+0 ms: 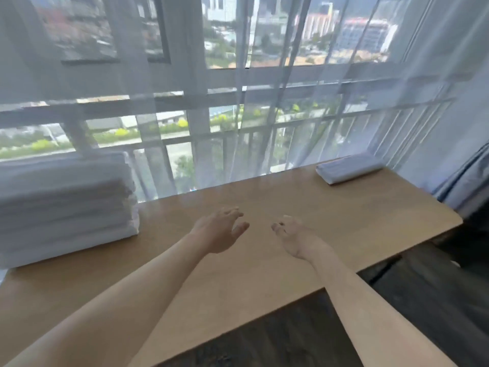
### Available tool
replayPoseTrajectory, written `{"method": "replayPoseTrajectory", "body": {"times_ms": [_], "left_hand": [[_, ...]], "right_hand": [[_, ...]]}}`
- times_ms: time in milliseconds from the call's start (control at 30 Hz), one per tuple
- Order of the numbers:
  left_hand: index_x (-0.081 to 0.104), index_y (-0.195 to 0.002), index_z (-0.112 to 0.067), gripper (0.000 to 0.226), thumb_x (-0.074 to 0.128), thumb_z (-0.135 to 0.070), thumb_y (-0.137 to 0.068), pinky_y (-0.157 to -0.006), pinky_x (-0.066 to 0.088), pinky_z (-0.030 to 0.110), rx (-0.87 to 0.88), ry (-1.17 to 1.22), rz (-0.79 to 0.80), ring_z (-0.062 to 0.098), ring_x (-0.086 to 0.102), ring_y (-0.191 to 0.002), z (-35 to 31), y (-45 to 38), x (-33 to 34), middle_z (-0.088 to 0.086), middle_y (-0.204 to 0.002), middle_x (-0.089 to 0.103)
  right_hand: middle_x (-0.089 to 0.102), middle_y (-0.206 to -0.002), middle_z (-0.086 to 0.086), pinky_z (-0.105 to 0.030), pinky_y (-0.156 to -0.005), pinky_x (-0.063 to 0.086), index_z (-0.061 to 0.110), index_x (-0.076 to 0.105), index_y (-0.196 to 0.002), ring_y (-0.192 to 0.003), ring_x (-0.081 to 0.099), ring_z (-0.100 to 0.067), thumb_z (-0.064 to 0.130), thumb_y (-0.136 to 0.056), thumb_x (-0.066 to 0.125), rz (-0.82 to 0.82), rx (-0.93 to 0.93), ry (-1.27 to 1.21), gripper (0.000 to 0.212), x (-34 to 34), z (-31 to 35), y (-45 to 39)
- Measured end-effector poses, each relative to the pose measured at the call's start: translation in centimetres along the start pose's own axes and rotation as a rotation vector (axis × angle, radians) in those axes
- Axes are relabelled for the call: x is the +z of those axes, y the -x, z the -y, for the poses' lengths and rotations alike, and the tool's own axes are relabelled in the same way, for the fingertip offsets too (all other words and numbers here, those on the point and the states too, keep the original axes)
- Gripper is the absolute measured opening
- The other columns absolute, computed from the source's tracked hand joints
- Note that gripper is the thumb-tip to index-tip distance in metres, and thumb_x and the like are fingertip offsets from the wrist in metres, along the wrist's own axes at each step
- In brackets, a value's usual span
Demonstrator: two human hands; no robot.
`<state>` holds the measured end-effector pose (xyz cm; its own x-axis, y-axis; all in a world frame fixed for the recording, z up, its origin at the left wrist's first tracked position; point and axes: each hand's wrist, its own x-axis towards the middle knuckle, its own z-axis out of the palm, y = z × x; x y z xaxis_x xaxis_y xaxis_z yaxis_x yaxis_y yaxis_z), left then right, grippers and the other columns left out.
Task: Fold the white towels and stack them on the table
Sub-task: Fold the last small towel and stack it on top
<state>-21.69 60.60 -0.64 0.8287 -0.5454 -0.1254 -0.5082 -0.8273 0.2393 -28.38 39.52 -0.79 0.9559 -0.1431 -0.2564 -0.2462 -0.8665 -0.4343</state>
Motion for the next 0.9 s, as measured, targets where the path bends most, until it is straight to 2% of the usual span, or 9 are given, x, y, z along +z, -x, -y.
{"method": "replayPoseTrajectory", "body": {"times_ms": [100, 267, 433, 567, 700, 900], "left_hand": [[0.039, -0.15, -0.029, 0.056, 0.029, -0.059, -0.103, -0.117, 0.03, 0.04, 0.042, 0.001, 0.015, 0.016, 0.027, -0.15, -5.6, -2.4, 1.7, -0.01, -0.164, 0.028], [0.039, -0.15, -0.029, 0.058, 0.027, -0.06, -0.103, -0.12, 0.024, 0.037, 0.093, 0.002, 0.038, 0.014, 0.024, -0.151, -12.4, -6.7, 3.6, -0.008, -0.164, 0.028], [0.041, -0.149, -0.029, 0.058, 0.027, -0.061, -0.102, -0.12, 0.025, 0.039, 0.113, 0.009, 0.065, 0.015, 0.026, -0.15, -16.5, -11.8, 5.6, -0.007, -0.164, 0.029], [0.042, -0.149, -0.028, 0.059, 0.026, -0.061, -0.103, -0.119, 0.026, 0.037, 0.12, 0.052, 0.074, 0.016, 0.029, -0.149, -20.4, -17.3, 7.6, -0.006, -0.164, 0.029], [0.043, -0.148, -0.028, 0.058, 0.026, -0.06, -0.103, -0.118, 0.028, 0.037, 0.143, 0.127, 0.069, 0.015, 0.03, -0.149, -24.4, -24.6, 9.6, -0.006, -0.163, 0.031], [0.046, -0.146, -0.024, 0.059, 0.026, -0.059, -0.103, -0.114, 0.031, 0.038, 0.118, 0.156, 0.139, 0.018, 0.037, -0.144, -29.1, -32.6, 12.1, -0.004, -0.158, 0.04]], "right_hand": [[0.056, -0.13, -0.013, -0.036, -0.103, 0.04, 0.01, 0.059, -0.118, -0.126, 0.05, -0.031, 0.041, -0.106, 0.035, -0.013, 0.036, 0.014, 0.041, -2.0, -5.4, 0.5], [0.058, -0.128, -0.005, -0.038, -0.095, 0.04, 0.017, 0.059, -0.118, -0.122, 0.052, -0.027, 0.046, -0.106, 0.03, -0.042, 0.061, 0.133, 0.043, -5.6, -11.9, 0.3], [0.056, -0.135, -0.005, -0.039, -0.101, 0.041, 0.016, 0.057, -0.126, -0.125, 0.051, -0.025, 0.046, -0.106, 0.03, -0.035, 0.085, 0.111, 0.045, -7.9, -16.8, -2.0], [0.047, -0.149, -0.003, -0.038, -0.109, 0.037, 0.017, 0.046, -0.144, -0.136, 0.044, -0.023, 0.049, -0.105, 0.031, -0.011, 0.119, 0.064, 0.052, -10.2, -21.3, -4.5], [0.046, -0.151, -0.003, -0.039, -0.108, 0.036, 0.019, 0.043, -0.146, -0.136, 0.043, -0.023, 0.052, -0.104, 0.03, -0.049, 0.184, 0.041, 0.054, -13.4, -26.7, -7.6], [0.04, -0.155, -0.003, -0.045, -0.113, 0.036, 0.02, 0.036, -0.151, -0.14, 0.04, -0.025, 0.051, -0.105, 0.03, -0.004, 0.284, 0.02, 0.056, -17.1, -34.4, -11.9]]}}
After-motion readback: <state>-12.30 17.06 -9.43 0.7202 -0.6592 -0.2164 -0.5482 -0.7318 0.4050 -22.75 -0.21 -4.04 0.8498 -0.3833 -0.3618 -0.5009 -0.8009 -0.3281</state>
